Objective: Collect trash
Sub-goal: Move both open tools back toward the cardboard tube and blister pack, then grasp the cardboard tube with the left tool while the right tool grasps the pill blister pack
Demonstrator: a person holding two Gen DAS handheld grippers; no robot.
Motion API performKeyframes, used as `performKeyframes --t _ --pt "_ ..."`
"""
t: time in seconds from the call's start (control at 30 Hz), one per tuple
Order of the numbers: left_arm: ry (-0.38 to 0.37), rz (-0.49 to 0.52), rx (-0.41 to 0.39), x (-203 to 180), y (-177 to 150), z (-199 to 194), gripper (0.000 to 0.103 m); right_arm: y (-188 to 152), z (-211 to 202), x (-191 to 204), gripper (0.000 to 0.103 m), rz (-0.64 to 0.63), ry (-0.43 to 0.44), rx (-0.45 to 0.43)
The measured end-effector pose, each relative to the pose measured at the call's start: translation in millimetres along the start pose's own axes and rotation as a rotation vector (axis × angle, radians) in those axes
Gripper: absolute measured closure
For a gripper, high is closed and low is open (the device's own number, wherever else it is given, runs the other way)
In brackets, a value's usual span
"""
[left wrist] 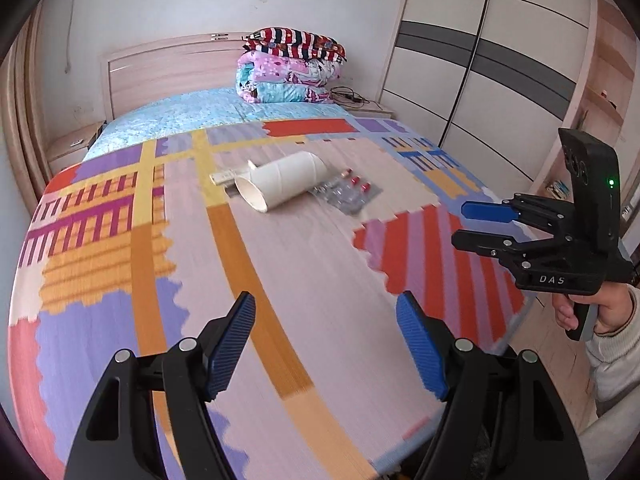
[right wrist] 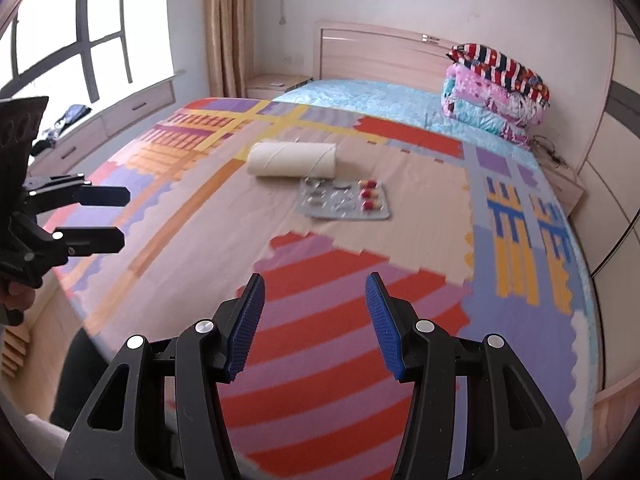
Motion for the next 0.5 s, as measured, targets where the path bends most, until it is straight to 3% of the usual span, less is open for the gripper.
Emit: performKeyframes --t 0.43,0.5 --pt "-0.022 -0.040 -0.007 37.8 42.1 44.9 0.034 35.6 49.9 -36.6 0.051 0.042 -0.027 0.010" --pt "-0.026 -0.044 0.000 42.0 45.0 51.3 0.034 39.2 57.8 -40.5 0.057 0.042 -0.035 0.017"
Point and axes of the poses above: each gripper's, at about its wrist camera, not at the fingertips, and z roughly the way its jaws point, x to its left, y to its top, the point moved 7 cm from there along z, roughly the way its jaws point, and after that the axes turned 2 degrees about y, right-handed, at the moved point
